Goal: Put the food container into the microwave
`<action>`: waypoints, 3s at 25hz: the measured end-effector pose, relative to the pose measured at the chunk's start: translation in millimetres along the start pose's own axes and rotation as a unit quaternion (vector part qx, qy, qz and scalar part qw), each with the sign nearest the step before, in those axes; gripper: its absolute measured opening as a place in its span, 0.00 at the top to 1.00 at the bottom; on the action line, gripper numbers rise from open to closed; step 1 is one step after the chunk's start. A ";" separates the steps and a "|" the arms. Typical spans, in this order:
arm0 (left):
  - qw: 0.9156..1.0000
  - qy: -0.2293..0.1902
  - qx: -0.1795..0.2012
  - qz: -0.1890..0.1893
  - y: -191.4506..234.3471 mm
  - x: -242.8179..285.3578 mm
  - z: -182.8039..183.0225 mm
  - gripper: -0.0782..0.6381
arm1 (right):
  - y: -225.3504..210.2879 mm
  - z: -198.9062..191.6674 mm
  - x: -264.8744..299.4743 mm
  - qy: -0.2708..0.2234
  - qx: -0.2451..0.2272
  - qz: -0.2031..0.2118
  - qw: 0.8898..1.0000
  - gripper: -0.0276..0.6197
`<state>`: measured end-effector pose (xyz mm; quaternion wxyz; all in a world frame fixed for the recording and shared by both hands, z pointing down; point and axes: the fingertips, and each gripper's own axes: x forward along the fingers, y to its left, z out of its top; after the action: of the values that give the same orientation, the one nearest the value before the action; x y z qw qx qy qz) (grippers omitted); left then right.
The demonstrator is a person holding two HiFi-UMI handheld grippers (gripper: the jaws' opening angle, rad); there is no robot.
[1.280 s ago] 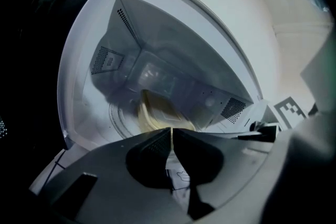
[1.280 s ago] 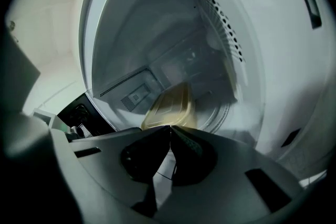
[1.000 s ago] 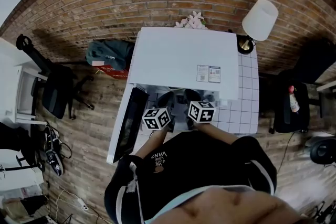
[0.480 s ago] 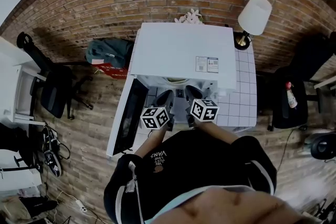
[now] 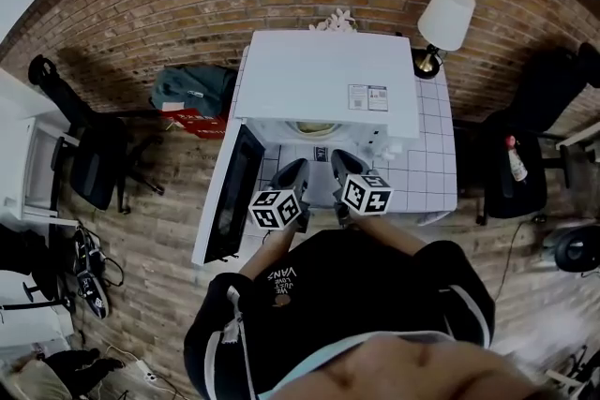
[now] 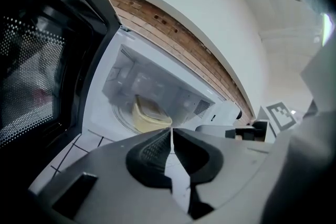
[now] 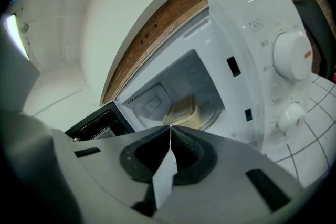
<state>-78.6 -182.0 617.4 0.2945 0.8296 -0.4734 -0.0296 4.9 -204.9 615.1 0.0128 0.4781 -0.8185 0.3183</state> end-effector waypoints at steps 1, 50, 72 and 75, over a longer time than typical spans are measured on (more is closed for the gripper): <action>1.000 0.000 0.000 -0.001 -1.2 -3.0 -1.0 0.86 | 1.0 -1.4 -2.8 -0.001 -0.003 -0.002 1.000 0.95; 1.000 0.007 -0.004 -0.018 -39.3 -83.9 -56.4 0.87 | 26.6 -62.8 -84.8 0.002 0.011 -0.012 1.000 0.95; 1.000 0.006 -0.008 -0.009 -41.2 -89.1 -60.8 0.87 | 28.2 -71.4 -88.2 0.020 -0.002 -0.008 1.000 0.95; 1.000 0.006 -0.009 -0.009 -40.7 -88.7 -62.0 0.87 | 27.5 -72.1 -88.0 0.021 -0.001 -0.009 1.000 0.95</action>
<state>-75.8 -66.8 627.2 0.3043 0.8312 -0.4642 -0.0313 10.5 -89.0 630.0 0.0332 0.4782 -0.8143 0.3274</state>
